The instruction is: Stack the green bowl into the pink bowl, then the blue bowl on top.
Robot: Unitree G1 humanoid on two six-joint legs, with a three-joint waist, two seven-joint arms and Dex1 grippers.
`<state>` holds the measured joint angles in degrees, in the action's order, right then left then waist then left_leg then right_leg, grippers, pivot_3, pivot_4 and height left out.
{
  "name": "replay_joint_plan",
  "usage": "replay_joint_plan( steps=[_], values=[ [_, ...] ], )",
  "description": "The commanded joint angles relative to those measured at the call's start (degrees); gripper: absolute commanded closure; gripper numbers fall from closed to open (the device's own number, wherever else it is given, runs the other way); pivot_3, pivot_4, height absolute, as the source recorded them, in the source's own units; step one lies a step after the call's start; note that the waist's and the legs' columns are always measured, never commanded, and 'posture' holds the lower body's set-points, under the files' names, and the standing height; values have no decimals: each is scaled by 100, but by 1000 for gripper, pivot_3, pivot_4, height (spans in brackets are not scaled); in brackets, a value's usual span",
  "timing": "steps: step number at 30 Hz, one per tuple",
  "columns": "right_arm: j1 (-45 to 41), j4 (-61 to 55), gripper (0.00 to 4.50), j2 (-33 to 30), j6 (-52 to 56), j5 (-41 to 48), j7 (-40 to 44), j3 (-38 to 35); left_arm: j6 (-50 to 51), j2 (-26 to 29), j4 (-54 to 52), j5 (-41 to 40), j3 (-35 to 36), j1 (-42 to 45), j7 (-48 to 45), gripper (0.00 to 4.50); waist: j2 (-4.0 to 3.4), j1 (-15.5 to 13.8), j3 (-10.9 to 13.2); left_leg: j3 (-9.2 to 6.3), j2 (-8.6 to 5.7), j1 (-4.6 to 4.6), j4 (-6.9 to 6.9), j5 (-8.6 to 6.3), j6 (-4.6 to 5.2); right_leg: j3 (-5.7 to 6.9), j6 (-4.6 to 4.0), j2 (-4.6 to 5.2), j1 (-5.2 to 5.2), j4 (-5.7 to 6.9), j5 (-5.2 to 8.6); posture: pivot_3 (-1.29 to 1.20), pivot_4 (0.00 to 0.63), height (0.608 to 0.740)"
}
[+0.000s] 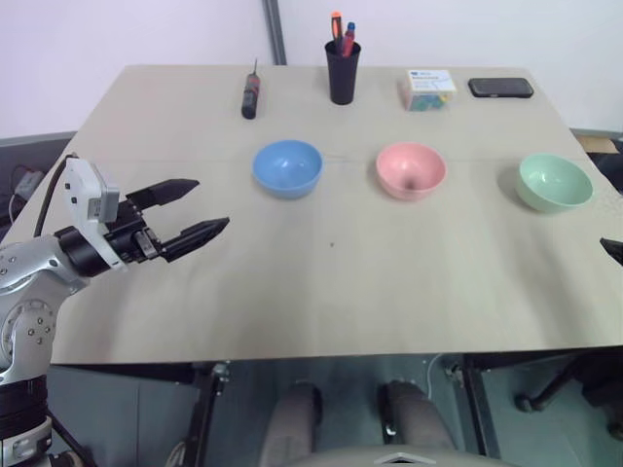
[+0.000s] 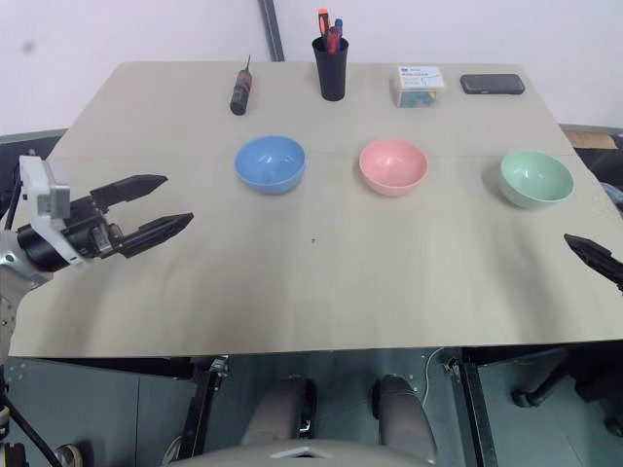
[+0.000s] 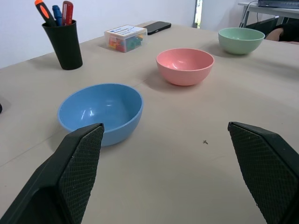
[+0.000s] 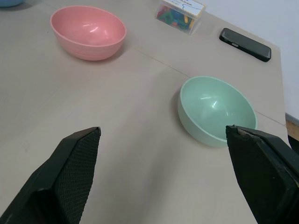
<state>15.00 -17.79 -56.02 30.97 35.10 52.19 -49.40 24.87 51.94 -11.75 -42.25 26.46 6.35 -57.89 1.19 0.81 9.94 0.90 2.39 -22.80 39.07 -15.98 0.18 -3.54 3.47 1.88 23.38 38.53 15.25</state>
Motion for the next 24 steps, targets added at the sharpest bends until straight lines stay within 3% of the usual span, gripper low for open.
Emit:
replay_joint_plan(
  steps=[1,8,16,21,24],
  values=[
    [-156,-15,1,-63,-76,-36,10,-79,77,0,-170,-101,44,99,16,8,0,0,0,0,0,0,0,0,0,0,0,0,0,0,0,0,150,740],
    [-693,153,1,122,-338,-227,-141,552,162,-285,-425,-198,-183,193,78,8,0,3,0,2,1,2,0,0,0,-4,1,-2,0,2,-1,0,150,740],
    [-1636,-14,1,342,-403,-519,-615,1815,148,-679,-808,-142,-577,415,311,8,-1,10,0,4,0,4,2,0,0,-7,1,-1,0,5,-2,0,150,740],
    [-3224,306,1,584,-418,-1759,-1171,3956,-53,-912,-1041,116,-1046,403,281,8,-1,94,0,14,0,6,3,1,0,-17,0,-1,6,12,-2,0,150,740],
    [-4150,943,1,1036,-558,-2184,-1191,4778,-115,-1060,-1080,148,-1146,383,374,8,1,118,1,12,0,5,5,1,0,-16,0,-2,9,19,-2,0,150,740]
  ],
)
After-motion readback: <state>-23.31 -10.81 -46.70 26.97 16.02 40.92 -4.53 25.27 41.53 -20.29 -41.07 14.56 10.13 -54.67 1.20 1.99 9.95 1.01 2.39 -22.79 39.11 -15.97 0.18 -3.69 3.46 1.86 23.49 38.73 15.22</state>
